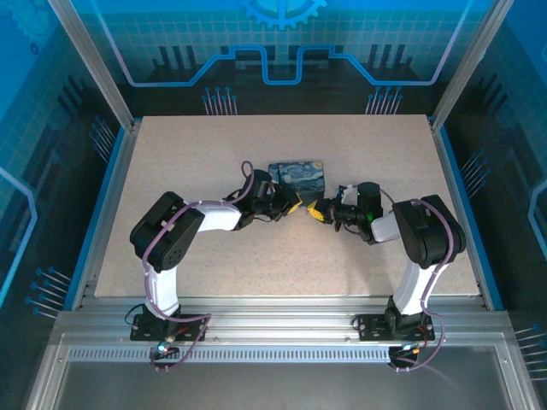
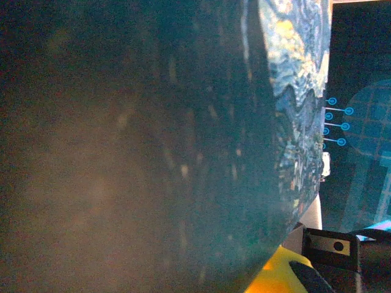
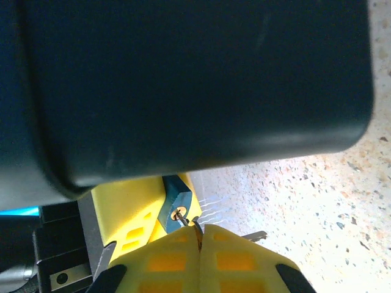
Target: Unlock the padlock with the key
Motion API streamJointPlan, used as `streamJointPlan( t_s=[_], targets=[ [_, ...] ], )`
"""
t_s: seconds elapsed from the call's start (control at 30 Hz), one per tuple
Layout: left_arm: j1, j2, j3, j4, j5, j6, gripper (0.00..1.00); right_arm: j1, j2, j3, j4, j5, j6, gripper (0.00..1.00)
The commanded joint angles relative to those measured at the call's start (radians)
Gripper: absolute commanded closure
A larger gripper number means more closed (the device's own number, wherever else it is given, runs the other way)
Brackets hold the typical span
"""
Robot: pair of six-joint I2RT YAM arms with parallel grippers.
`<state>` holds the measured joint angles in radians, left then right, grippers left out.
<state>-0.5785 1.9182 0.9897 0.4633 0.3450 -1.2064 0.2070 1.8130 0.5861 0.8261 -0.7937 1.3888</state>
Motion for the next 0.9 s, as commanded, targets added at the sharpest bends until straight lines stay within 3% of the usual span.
streamJointPlan(
  t_s=[0.0,0.17,0.4,0.7,0.87],
  targets=[
    [-0.057,-0.002,-0.01,0.039,0.185,-0.017,1.0,0.045,-0.054,0.058,-0.029,0.025,-0.076,1.0],
    [-0.058,-0.002,-0.01,0.043,0.183,-0.023,1.0,0.068,-0.023,0.049,0.058,0.052,-0.009,1.0],
    [-0.06,-0.002,-0.011,0.047,0.187,-0.027,1.0,0.147,-0.028,0.04,0.033,0.16,-0.109,1.0],
    [-0.06,-0.005,-0.018,0.065,0.192,-0.034,1.0,0.136,0.155,0.012,0.446,0.139,0.188,1.0],
    [-0.06,-0.004,-0.018,0.079,0.194,-0.042,1.0,0.142,0.216,0.017,0.526,0.131,0.248,1.0]
  ],
)
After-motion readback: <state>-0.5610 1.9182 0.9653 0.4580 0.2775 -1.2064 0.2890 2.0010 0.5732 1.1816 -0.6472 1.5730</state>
